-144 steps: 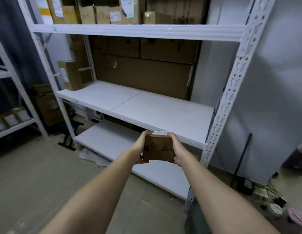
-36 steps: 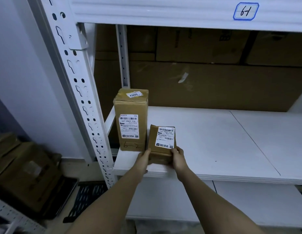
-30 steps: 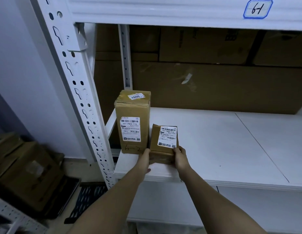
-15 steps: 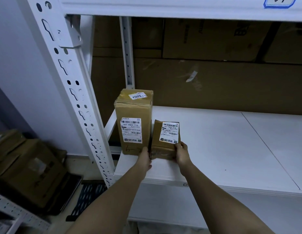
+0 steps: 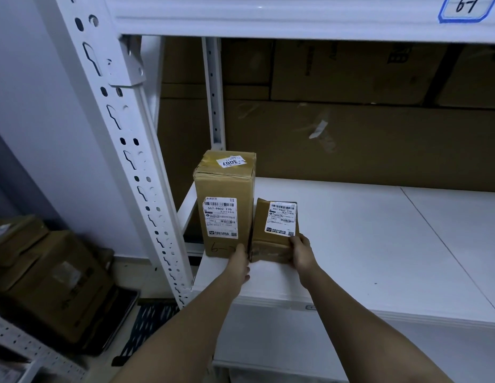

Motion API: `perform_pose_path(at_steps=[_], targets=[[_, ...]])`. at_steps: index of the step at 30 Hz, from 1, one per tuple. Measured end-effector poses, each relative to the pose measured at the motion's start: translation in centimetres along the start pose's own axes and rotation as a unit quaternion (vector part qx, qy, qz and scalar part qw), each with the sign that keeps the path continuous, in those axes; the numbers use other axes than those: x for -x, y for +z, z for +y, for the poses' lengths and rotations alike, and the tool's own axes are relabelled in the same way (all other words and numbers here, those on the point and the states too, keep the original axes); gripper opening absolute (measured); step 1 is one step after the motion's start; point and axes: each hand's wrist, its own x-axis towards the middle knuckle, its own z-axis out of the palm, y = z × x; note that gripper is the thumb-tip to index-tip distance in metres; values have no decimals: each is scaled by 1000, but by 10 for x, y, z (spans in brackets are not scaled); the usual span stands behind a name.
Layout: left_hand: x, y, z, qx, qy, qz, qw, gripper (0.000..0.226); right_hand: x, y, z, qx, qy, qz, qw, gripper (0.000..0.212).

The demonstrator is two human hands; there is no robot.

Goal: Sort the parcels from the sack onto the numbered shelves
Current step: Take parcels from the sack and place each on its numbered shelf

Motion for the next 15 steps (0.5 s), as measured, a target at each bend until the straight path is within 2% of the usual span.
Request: perform_pose_path(at_steps=[4,7,11,15], targets=[[7,-5,0,-17,-6,1,1000,53,7,-6,-2,8,16,-9,1000,66],[11,-9,-2,-42,5,6,999,44,20,-15,-3,16,15,12,1000,66],[17,-10,-9,-106,53,20,993,23,36,-30,9,42,3,74,996,53],[31,4,-22,-137,61,-3,989,13,60,-46,20,54,8,89,995,31]])
